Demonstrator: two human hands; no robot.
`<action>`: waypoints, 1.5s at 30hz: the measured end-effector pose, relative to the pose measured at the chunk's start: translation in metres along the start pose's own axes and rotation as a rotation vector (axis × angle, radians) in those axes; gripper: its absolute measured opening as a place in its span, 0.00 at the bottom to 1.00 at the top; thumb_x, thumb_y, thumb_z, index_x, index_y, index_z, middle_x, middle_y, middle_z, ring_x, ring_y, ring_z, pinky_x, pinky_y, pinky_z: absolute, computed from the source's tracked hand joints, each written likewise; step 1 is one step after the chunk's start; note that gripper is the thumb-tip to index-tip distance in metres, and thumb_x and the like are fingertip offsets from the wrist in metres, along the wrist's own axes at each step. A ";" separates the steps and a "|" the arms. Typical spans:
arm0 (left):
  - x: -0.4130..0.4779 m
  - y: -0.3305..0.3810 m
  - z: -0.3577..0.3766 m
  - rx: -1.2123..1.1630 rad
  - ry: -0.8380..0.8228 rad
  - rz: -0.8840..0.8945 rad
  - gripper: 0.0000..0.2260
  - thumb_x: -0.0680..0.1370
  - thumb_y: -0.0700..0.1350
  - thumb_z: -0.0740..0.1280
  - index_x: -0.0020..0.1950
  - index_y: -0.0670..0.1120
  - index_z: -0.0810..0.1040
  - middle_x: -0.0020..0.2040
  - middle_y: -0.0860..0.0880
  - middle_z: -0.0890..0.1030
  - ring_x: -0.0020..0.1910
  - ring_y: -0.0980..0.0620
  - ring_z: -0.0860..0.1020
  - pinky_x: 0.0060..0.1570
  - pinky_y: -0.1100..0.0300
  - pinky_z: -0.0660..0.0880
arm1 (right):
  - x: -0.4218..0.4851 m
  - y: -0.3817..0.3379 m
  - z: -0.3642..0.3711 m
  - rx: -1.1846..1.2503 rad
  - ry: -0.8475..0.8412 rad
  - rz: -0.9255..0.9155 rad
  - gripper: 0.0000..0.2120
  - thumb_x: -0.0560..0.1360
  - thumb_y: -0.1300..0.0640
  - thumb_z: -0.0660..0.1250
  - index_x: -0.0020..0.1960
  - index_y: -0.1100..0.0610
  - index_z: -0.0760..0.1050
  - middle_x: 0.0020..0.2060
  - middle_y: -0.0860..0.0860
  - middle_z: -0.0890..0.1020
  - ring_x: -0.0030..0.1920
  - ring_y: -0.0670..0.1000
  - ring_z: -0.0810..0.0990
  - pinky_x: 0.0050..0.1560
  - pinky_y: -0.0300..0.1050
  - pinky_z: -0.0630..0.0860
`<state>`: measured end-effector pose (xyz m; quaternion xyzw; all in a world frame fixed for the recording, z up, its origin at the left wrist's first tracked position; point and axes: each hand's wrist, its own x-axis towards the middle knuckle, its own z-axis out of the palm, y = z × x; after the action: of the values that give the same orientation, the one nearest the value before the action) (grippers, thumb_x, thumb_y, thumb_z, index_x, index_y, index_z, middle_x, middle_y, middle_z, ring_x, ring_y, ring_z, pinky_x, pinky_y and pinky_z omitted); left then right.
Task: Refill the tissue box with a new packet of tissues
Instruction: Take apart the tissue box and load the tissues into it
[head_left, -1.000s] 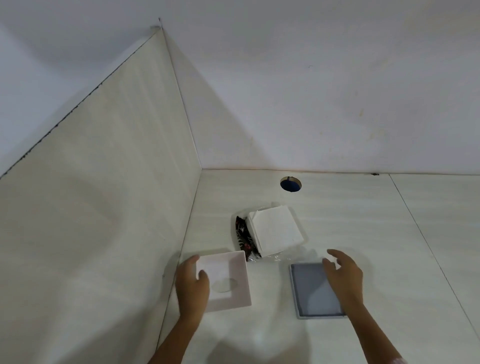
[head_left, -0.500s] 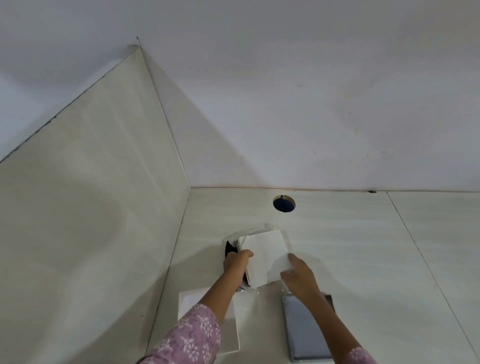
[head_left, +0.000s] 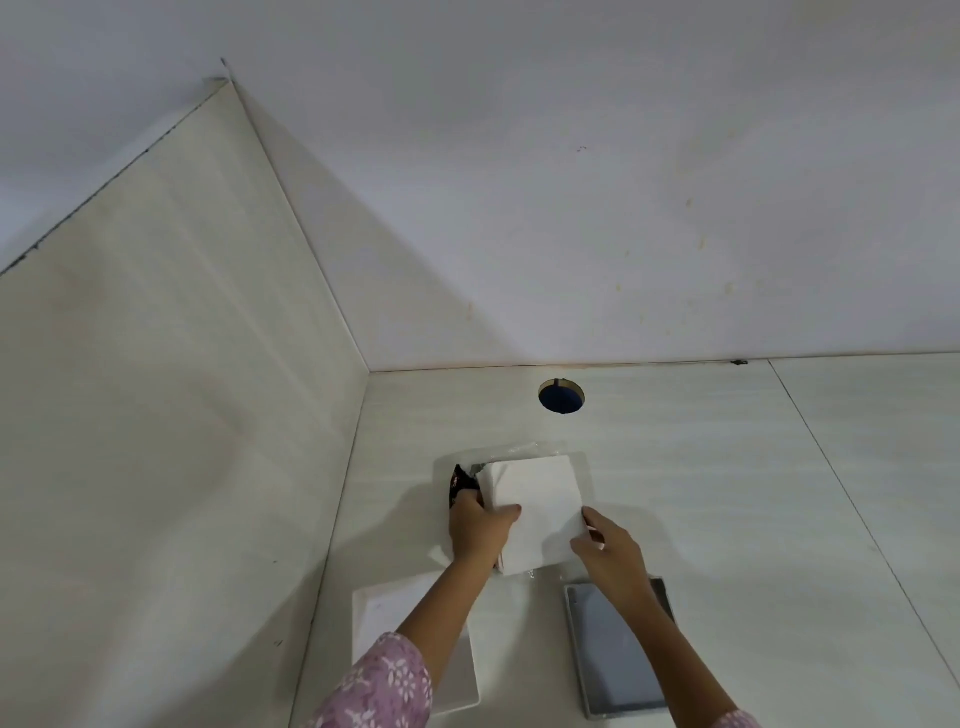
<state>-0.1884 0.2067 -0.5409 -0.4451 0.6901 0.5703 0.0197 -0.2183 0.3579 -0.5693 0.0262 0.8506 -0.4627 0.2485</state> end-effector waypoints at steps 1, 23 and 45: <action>-0.005 0.002 0.000 0.018 0.011 0.069 0.13 0.68 0.40 0.71 0.46 0.42 0.69 0.49 0.43 0.77 0.46 0.44 0.76 0.42 0.56 0.72 | -0.001 0.000 -0.001 0.000 0.002 -0.002 0.20 0.73 0.62 0.62 0.65 0.60 0.69 0.60 0.58 0.78 0.57 0.56 0.76 0.58 0.47 0.72; -0.082 -0.061 -0.146 -0.251 -0.094 -0.087 0.12 0.67 0.37 0.72 0.49 0.36 0.78 0.46 0.37 0.81 0.47 0.38 0.80 0.47 0.50 0.76 | -0.112 -0.051 0.050 0.414 -0.426 0.017 0.14 0.70 0.69 0.62 0.48 0.55 0.79 0.47 0.57 0.83 0.47 0.55 0.81 0.51 0.52 0.78; -0.094 -0.083 -0.145 0.881 -0.126 0.752 0.26 0.73 0.46 0.67 0.70 0.51 0.63 0.71 0.50 0.66 0.72 0.50 0.61 0.71 0.59 0.57 | -0.119 -0.053 0.064 -0.749 -0.222 -0.675 0.25 0.72 0.47 0.65 0.68 0.44 0.66 0.71 0.46 0.67 0.73 0.56 0.58 0.69 0.56 0.61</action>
<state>-0.0092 0.1500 -0.5040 -0.0845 0.9705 0.2223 0.0401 -0.1028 0.2989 -0.5038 -0.3897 0.8875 -0.1808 0.1667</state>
